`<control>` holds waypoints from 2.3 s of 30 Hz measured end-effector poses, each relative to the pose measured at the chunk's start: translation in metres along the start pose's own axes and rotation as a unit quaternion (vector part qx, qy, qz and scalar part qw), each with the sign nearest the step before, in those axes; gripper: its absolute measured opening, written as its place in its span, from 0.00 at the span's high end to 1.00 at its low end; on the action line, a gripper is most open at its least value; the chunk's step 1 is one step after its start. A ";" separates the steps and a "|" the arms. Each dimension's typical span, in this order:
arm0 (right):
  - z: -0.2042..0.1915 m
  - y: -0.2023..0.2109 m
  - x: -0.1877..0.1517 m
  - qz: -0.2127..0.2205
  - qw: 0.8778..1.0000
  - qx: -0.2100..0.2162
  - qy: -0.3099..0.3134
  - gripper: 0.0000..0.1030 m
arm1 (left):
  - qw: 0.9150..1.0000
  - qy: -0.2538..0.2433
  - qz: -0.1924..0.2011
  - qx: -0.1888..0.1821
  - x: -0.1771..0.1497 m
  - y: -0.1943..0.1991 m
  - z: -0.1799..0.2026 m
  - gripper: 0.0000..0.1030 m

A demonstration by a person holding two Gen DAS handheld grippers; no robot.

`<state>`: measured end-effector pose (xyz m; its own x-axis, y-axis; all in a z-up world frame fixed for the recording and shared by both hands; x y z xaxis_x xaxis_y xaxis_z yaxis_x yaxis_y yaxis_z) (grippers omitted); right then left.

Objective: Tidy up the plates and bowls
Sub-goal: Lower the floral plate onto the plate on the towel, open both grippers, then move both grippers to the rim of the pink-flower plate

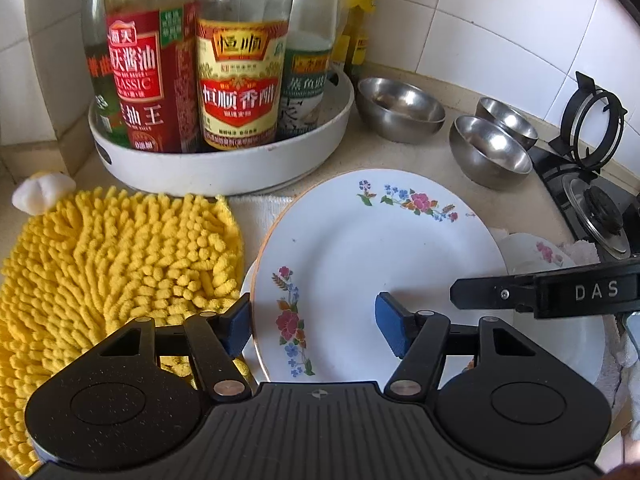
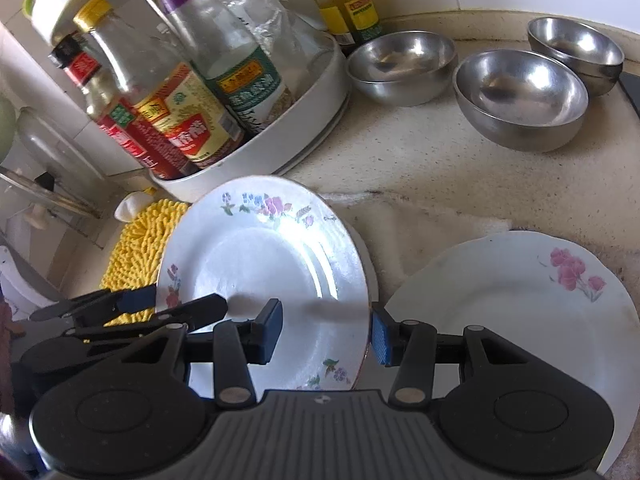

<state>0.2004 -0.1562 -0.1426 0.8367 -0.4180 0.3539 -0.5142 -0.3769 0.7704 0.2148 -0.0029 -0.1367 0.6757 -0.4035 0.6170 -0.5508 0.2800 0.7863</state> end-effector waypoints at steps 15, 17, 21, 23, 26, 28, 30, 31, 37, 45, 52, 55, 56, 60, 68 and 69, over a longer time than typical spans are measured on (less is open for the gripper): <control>-0.004 0.001 0.021 0.050 0.998 -0.020 0.021 0.34 | 1.000 -0.016 0.024 -0.010 0.008 0.002 0.000 0.37; -0.003 0.004 0.021 0.053 0.998 -0.023 0.019 0.34 | 0.999 -0.020 0.028 -0.012 0.010 0.003 0.001 0.36; 0.000 0.013 0.020 0.062 0.998 -0.028 0.012 0.35 | 0.998 -0.031 0.038 -0.023 0.017 0.004 0.006 0.33; 0.002 0.016 0.019 0.067 0.997 -0.032 0.006 0.34 | 0.998 -0.039 0.043 -0.032 0.020 0.004 0.011 0.33; 0.010 0.023 0.017 0.074 0.996 -0.041 -0.003 0.34 | 0.997 -0.049 0.046 -0.046 0.023 0.003 0.020 0.32; 0.016 0.028 0.015 0.078 0.996 -0.041 -0.012 0.34 | 0.996 -0.056 0.043 -0.050 0.023 0.000 0.027 0.32; 0.023 0.033 0.012 0.079 0.996 -0.037 -0.019 0.34 | 0.996 -0.063 0.037 -0.049 0.023 -0.001 0.035 0.32; 0.028 0.035 0.011 0.079 0.996 -0.034 -0.022 0.34 | 0.996 -0.066 0.036 -0.048 0.023 -0.001 0.040 0.32; 0.051 0.058 0.011 0.077 0.997 -0.021 -0.017 0.34 | 0.996 -0.073 0.041 -0.032 0.031 0.007 0.072 0.30; 0.090 0.087 0.012 0.082 0.997 -0.006 -0.015 0.33 | 0.996 -0.076 0.038 -0.020 0.031 0.007 0.126 0.28; 0.110 0.094 0.014 0.071 0.997 -0.010 -0.001 0.33 | 0.997 -0.062 0.033 -0.019 0.018 0.014 0.151 0.26; 0.117 0.092 0.015 0.063 0.998 -0.018 0.001 0.33 | 0.998 -0.054 0.025 -0.029 0.006 0.017 0.161 0.26; 0.119 0.092 0.015 0.061 0.998 -0.019 0.003 0.33 | 0.998 -0.050 0.022 -0.032 0.002 0.018 0.164 0.25; 0.121 0.090 0.015 0.049 0.998 -0.023 0.023 0.33 | 0.998 -0.025 0.010 -0.055 -0.014 0.019 0.172 0.25; 0.122 0.078 0.013 0.022 0.999 -0.027 0.040 0.33 | 0.998 0.012 -0.006 -0.068 -0.026 0.010 0.178 0.25; 0.122 0.077 0.013 0.021 0.999 -0.026 0.042 0.33 | 0.997 0.017 -0.008 -0.071 -0.027 0.008 0.179 0.25</control>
<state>0.1482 -0.2916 -0.1433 0.8284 -0.3605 0.4286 -0.5409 -0.3167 0.7792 0.1046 -0.1460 -0.1529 0.7008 -0.3803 0.6036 -0.4666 0.3957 0.7910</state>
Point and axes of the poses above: each gripper's, at about its wrist camera, not at the fingertips, and y roughly against the way its jaws point, z to its right, x to its top, the point moved 9 cm from there along -y, roughly the way its jaws point, and after that the axes turned 15 degrees about -y, right-handed, at the moved point
